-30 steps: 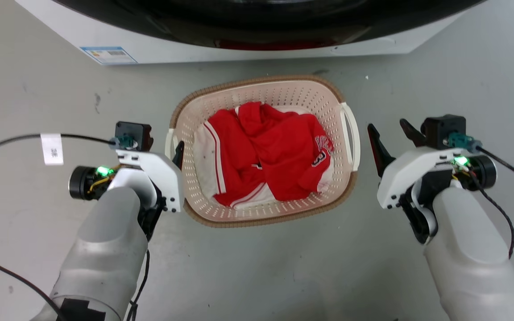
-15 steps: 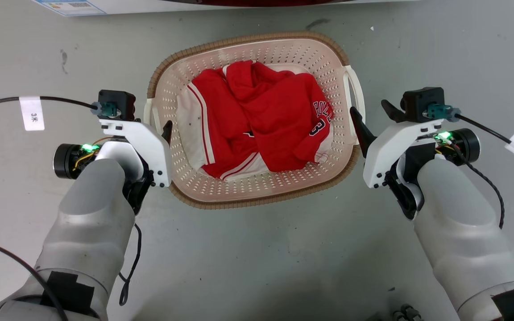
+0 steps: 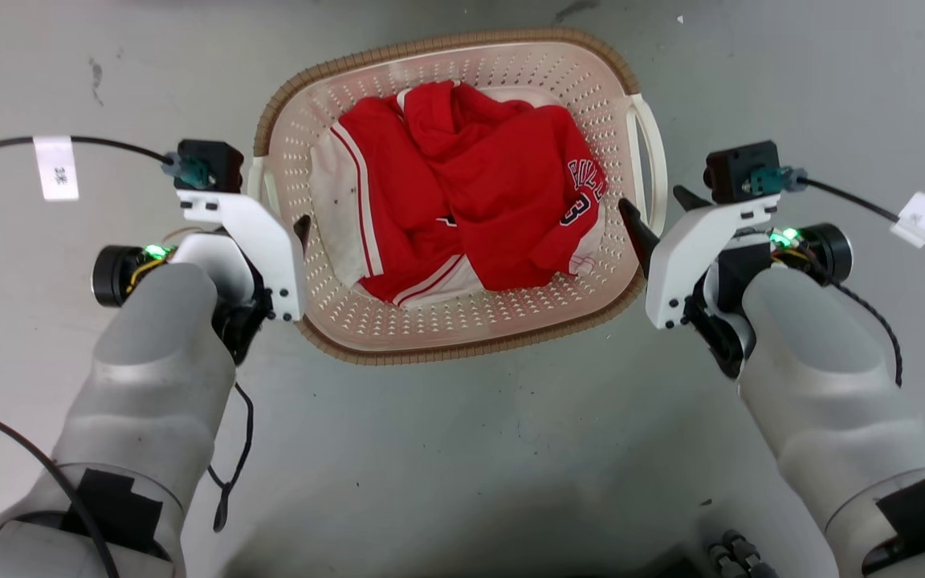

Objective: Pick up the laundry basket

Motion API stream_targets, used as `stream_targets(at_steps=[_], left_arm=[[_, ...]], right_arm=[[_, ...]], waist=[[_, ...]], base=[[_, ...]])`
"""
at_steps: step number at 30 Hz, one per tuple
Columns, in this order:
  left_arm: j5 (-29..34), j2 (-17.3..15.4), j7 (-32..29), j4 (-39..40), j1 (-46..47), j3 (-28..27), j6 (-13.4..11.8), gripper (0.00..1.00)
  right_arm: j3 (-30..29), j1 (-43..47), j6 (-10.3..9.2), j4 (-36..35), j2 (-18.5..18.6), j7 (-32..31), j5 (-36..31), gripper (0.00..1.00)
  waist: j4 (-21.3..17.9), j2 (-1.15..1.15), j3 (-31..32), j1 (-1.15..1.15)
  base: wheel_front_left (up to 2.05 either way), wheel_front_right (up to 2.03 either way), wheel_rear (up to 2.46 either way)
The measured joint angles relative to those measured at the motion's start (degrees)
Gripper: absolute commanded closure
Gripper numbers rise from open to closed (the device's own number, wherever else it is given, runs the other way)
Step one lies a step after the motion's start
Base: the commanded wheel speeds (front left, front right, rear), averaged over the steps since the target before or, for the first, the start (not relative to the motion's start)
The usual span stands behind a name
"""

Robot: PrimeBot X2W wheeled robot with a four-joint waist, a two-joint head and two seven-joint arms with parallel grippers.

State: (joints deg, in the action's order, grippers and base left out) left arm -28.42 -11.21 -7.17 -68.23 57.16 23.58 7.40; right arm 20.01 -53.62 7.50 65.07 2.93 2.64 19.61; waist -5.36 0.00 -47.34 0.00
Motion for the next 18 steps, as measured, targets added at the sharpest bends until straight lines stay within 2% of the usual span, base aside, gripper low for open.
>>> stream_targets(at_steps=[7,8,9,18], left_arm=[[-2.4,-0.7,-1.2,0.7,1.8,2.4,0.0,0.0],[-2.9,-0.7,-1.9,0.8,1.9,2.8,0.0,0.39],[-3.5,-0.6,-2.4,0.9,2.0,3.1,0.0,1.0],[-6.5,-1.3,-2.8,1.9,2.9,6.2,0.0,1.0]], right_arm=[[2.7,-3.2,0.0,2.0,0.3,-0.9,3.0,0.0],[3.2,-3.5,0.0,2.2,0.3,-1.3,3.5,0.58],[3.7,-3.7,0.0,2.4,0.3,-1.7,3.8,1.0],[7.5,-4.9,0.0,2.6,0.9,-2.8,8.0,1.0]], waist=[[0.2,0.0,-1.8,0.0],[0.2,0.0,-2.0,0.0],[0.3,0.0,-2.2,0.0],[0.6,0.0,-2.8,0.0]], base=[[0.0,0.0,0.0],[0.0,0.0,0.0],[0.0,0.0,0.0],[0.0,0.0,0.0]])
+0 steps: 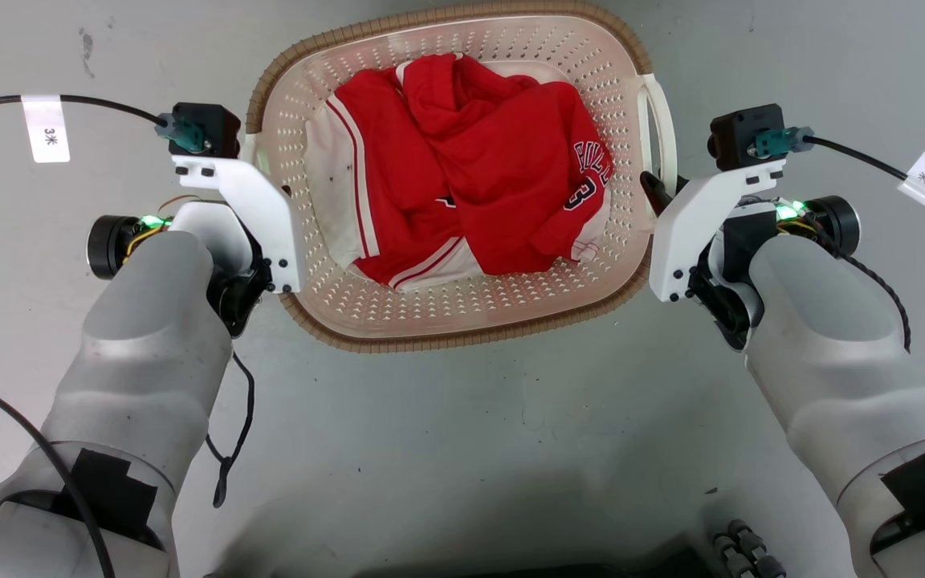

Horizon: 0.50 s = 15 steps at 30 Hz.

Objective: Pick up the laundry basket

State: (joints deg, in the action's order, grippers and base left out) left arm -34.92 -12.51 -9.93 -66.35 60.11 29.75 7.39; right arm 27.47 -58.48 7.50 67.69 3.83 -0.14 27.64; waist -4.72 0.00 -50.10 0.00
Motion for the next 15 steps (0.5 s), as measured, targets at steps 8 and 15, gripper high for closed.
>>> stream_targets(at_steps=[8,15], left_arm=[[-3.7,0.1,-3.3,-0.9,-0.3,3.2,-0.1,1.0],[-6.5,0.4,-7.4,-1.0,-1.5,5.9,-0.1,1.0]], right_arm=[[4.7,0.4,-0.03,0.8,0.2,-3.7,4.2,1.0],[7.7,1.7,-0.12,1.0,0.7,-9.2,7.6,1.0]], waist=[[0.1,0.0,2.9,0.0],[0.5,0.0,8.1,0.0]], base=[[0.0,0.0,0.0],[0.0,0.0,0.0]])
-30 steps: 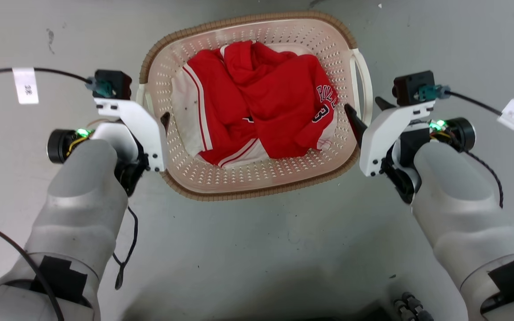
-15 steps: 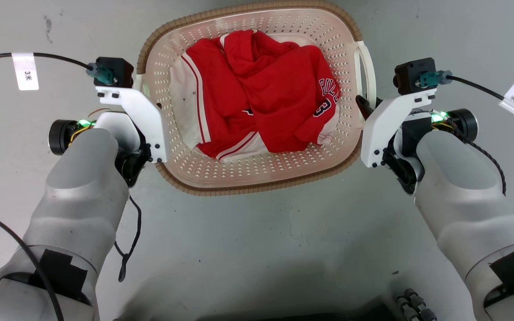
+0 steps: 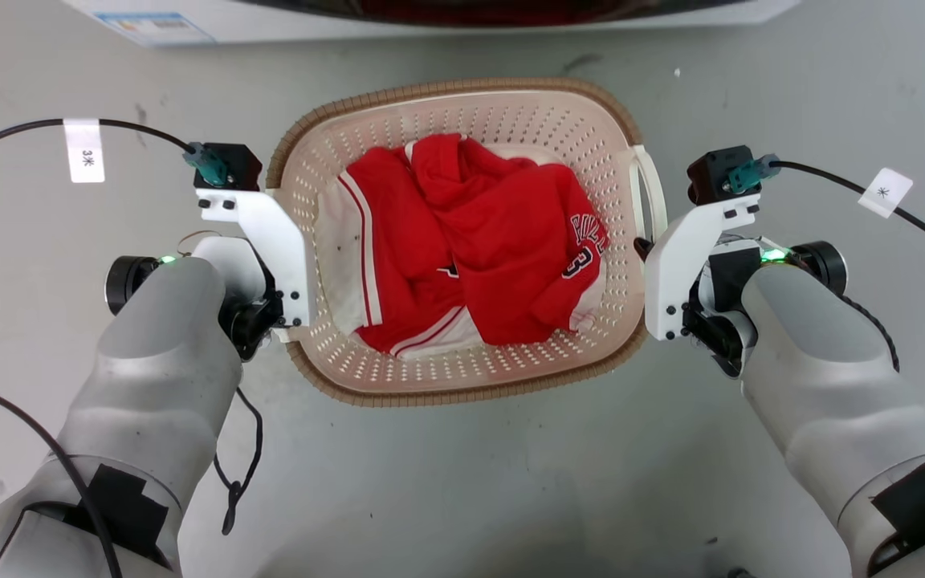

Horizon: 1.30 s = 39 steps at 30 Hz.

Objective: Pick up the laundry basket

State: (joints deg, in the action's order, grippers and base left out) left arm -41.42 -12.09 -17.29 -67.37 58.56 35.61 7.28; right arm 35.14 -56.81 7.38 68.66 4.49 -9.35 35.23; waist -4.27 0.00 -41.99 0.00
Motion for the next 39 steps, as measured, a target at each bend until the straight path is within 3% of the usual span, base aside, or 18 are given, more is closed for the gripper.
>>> stream_targets(at_steps=[15,39], left_arm=[[-6.2,-0.1,-5.6,0.0,-4.4,4.3,-0.1,1.0],[-14.3,0.3,-11.3,-0.2,-13.4,8.9,-0.2,1.0]], right_arm=[[4.3,4.4,-0.25,0.1,0.1,-11.4,7.4,1.0],[6.6,9.8,-0.25,3.3,-0.2,-24.2,14.5,1.0]], waist=[[-0.1,0.0,14.2,0.0],[0.5,0.0,32.9,0.01]], base=[[0.0,0.0,0.0],[0.0,0.0,0.0]])
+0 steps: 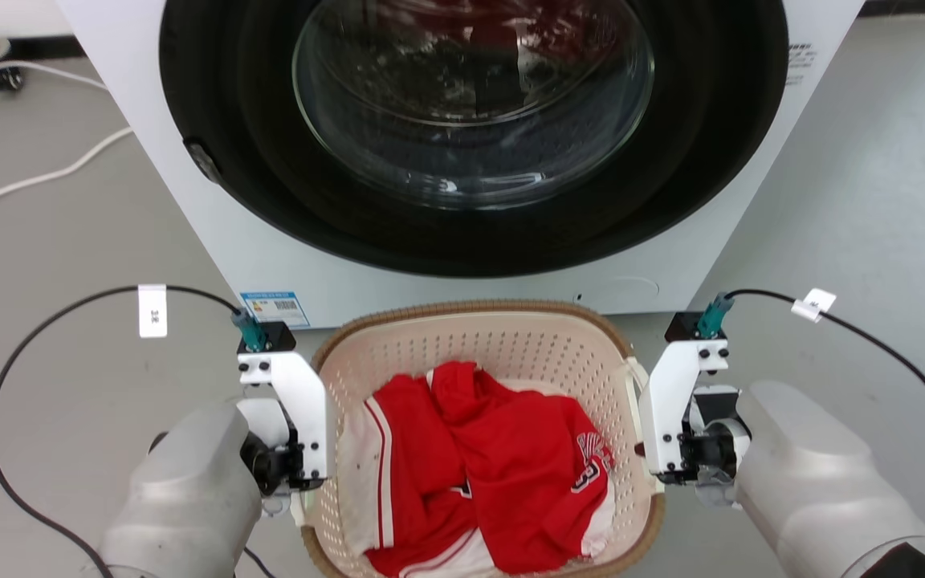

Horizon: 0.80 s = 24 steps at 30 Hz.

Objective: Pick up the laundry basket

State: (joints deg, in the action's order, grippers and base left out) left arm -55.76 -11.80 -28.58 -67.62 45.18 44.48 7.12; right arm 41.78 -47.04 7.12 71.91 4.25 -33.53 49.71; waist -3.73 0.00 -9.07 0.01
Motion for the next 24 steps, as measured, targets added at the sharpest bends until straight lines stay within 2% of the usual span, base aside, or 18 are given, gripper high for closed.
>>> stream_targets(at_steps=[15,24], left_arm=[[-3.5,0.4,-0.9,0.0,-5.9,2.6,0.0,1.0],[-5.6,0.8,-1.0,-0.1,-7.6,3.2,-0.1,1.0]], right_arm=[[0.7,4.0,0.0,1.6,-0.4,-5.4,1.7,1.0],[1.1,5.0,0.0,2.0,-0.3,-6.6,2.1,1.0]], waist=[[0.0,0.0,7.9,0.0],[-0.2,0.0,9.6,0.0]], base=[[0.0,0.0,0.0],[0.0,0.0,0.0]])
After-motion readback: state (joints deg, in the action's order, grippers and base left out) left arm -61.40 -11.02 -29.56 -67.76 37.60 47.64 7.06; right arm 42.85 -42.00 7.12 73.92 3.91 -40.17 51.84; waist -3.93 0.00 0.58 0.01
